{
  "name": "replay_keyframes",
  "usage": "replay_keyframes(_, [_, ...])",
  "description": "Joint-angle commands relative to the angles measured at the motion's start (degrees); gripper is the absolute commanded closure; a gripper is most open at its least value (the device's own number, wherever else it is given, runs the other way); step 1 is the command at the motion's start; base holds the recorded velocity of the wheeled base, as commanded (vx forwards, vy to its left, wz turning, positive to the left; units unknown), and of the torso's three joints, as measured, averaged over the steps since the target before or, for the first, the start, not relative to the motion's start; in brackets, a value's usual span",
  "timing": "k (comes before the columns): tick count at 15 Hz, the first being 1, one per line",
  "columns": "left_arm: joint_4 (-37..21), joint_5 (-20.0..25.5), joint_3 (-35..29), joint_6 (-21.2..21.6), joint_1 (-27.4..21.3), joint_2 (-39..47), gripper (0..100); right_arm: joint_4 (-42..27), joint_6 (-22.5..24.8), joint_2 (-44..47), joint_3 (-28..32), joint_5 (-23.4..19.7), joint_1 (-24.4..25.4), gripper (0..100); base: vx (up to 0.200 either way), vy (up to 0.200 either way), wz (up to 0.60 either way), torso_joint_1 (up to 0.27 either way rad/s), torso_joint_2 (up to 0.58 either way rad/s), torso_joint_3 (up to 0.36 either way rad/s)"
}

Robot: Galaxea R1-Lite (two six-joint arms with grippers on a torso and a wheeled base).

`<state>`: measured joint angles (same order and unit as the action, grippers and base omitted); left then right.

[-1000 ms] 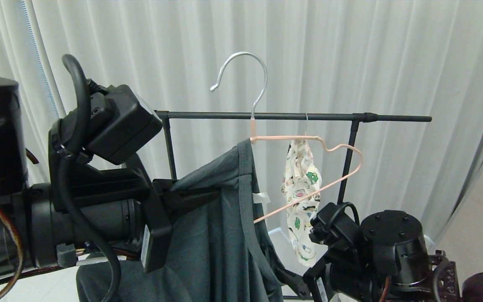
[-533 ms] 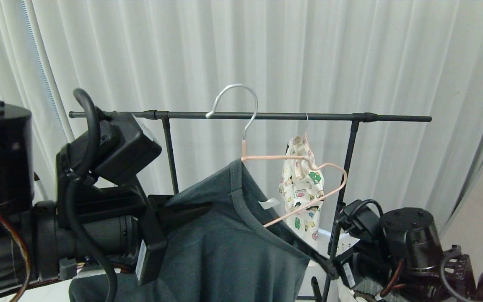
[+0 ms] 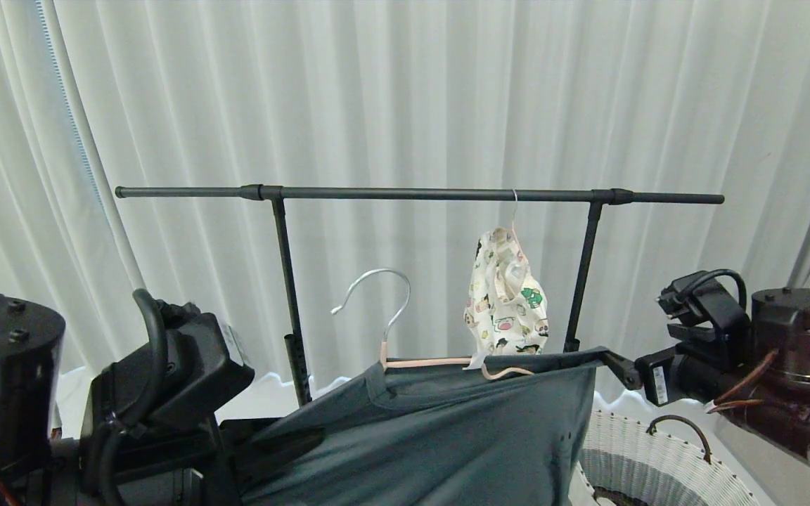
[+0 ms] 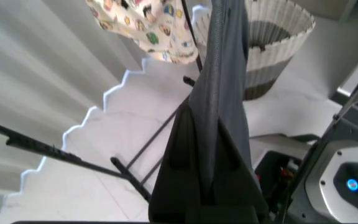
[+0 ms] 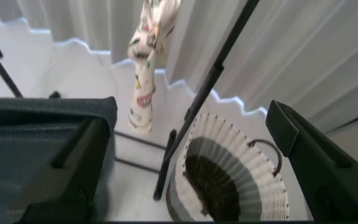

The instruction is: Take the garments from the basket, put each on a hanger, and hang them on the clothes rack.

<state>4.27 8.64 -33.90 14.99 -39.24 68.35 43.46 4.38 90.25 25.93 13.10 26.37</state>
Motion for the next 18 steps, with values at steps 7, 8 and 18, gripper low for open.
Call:
replay_keyframes(7, [3.7,-0.1,-1.6,-0.6,0.5,4.3,100,-11.9,1.9,-14.8,-0.2,-8.8,9.4,0,0.000,0.000,0.00,0.000,0.00,0.000])
replay_keyframes(8, [4.7,-0.1,-1.6,-0.6,0.5,4.4,100,-15.2,1.9,-17.0,-0.1,-10.8,12.5,0,0.000,0.000,0.00,0.000,0.00,0.000])
replay_keyframes(18, [5.4,5.0,0.8,0.4,-3.8,4.2,100,-29.7,11.5,-17.6,10.4,-29.5,19.6,0,0.000,0.000,0.00,0.000,0.00,0.000])
